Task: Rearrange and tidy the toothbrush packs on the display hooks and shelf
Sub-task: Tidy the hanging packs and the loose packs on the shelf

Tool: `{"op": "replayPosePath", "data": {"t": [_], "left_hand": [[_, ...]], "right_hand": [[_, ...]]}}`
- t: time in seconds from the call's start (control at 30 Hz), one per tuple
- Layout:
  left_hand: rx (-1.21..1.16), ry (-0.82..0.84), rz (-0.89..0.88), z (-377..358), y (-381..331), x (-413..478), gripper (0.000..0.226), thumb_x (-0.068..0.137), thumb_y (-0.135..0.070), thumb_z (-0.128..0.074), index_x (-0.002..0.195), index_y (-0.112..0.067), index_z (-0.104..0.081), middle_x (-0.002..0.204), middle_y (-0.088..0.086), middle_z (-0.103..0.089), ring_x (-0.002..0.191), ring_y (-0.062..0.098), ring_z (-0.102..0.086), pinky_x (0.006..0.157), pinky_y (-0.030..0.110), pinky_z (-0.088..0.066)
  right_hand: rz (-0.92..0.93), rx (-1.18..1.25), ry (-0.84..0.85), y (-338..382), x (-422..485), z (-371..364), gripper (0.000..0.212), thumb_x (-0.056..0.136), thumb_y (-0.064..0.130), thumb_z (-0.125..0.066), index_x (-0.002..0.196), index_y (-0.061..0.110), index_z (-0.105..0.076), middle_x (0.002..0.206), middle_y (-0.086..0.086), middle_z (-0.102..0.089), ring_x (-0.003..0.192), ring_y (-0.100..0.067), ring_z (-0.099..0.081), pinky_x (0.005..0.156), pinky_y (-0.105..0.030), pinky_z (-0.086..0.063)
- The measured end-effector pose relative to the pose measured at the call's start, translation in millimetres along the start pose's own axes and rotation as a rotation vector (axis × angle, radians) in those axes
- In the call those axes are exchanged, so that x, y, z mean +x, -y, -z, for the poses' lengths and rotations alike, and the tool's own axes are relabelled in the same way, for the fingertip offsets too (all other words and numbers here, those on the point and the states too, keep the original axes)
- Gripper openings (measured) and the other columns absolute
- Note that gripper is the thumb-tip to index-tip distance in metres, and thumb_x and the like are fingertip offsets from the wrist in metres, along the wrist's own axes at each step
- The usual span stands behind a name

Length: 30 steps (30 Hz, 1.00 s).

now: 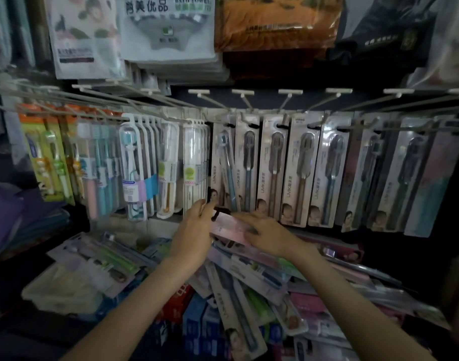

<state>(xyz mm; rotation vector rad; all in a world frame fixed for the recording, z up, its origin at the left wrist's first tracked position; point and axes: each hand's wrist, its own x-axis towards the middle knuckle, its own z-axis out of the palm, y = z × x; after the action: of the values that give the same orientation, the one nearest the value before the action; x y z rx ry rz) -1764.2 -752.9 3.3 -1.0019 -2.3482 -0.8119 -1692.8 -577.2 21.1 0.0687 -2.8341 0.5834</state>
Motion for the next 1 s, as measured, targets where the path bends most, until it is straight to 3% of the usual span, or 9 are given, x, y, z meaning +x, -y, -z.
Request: {"op": "replayPosePath", "data": {"t": [0.13, 0.23, 0.4, 0.57, 0.7, 0.87, 1.0], "left_hand": [[0.016, 0.220, -0.129, -13, 10, -10, 0.049, 0.095, -0.014, -0.047, 0.142, -0.016, -0.039, 0.141, 0.008, -0.043, 0.127, 0.024, -0.041, 0.100, 0.026, -0.031], [0.046, 0.359, -0.142, -23, 13, -14, 0.056, 0.095, -0.024, -0.049, 0.147, -0.020, -0.029, 0.148, 0.004, -0.035, 0.130, 0.020, -0.038, 0.100, 0.025, -0.032], [0.094, 0.357, -0.161, -27, 10, -12, 0.059, 0.095, -0.031, -0.049, 0.148, -0.024, -0.024, 0.154, 0.001, -0.024, 0.138, 0.020, -0.027, 0.109, 0.032, -0.028], [0.208, 0.360, -0.180, -36, -3, -13, 0.059, 0.097, -0.038, -0.043, 0.148, -0.020, -0.020, 0.154, 0.004, -0.021, 0.139, 0.022, -0.024, 0.105, 0.035, -0.028], [0.157, 0.391, -0.142, -41, -4, -12, 0.058, 0.099, -0.037, -0.039, 0.149, -0.021, -0.014, 0.155, 0.003, -0.016, 0.140, 0.021, -0.020, 0.106, 0.035, -0.025], [0.160, 0.325, -0.010, -45, -1, -13, 0.065, 0.098, -0.041, -0.039, 0.151, -0.019, -0.008, 0.157, 0.010, -0.004, 0.142, 0.028, -0.011, 0.113, 0.040, -0.016], [0.223, 0.120, 0.062, -45, 1, -17, 0.059, 0.094, -0.035, -0.051, 0.142, -0.011, -0.026, 0.137, 0.014, -0.034, 0.125, 0.028, -0.031, 0.102, 0.033, -0.029]], "right_hand": [[0.087, -0.202, 0.102, -3, 4, -23, 0.048, 0.098, 0.017, -0.035, 0.145, 0.021, -0.034, 0.107, -0.005, -0.045, 0.097, -0.018, -0.036, 0.081, -0.027, -0.029], [0.065, -0.412, 0.085, -9, 2, -30, 0.043, 0.101, 0.025, -0.030, 0.143, 0.025, -0.037, 0.129, -0.005, -0.044, 0.110, -0.022, -0.034, 0.089, -0.034, -0.027], [0.058, -0.416, -0.074, -20, -11, -33, 0.041, 0.101, 0.034, -0.032, 0.141, 0.025, -0.039, 0.132, -0.003, -0.044, 0.116, -0.021, -0.034, 0.086, -0.030, -0.022], [0.129, -0.458, -0.179, -24, -32, -40, 0.065, 0.091, 0.052, -0.018, 0.141, 0.017, -0.039, 0.125, -0.002, -0.052, 0.111, -0.021, -0.042, 0.086, -0.029, -0.021], [0.116, -0.556, -0.169, -27, -38, -39, 0.056, 0.089, 0.048, -0.033, 0.133, 0.016, -0.048, 0.113, -0.003, -0.058, 0.101, -0.023, -0.049, 0.084, -0.035, -0.025], [0.064, -0.538, -0.173, -26, -42, -34, 0.047, 0.096, 0.034, -0.045, 0.139, 0.016, -0.042, 0.125, -0.006, -0.053, 0.112, -0.026, -0.045, 0.093, -0.037, -0.031], [0.008, -0.566, -0.138, -26, -48, -37, 0.053, 0.098, 0.041, -0.036, 0.147, 0.022, -0.025, 0.142, -0.002, -0.039, 0.125, -0.023, -0.035, 0.098, -0.036, -0.025]]}}
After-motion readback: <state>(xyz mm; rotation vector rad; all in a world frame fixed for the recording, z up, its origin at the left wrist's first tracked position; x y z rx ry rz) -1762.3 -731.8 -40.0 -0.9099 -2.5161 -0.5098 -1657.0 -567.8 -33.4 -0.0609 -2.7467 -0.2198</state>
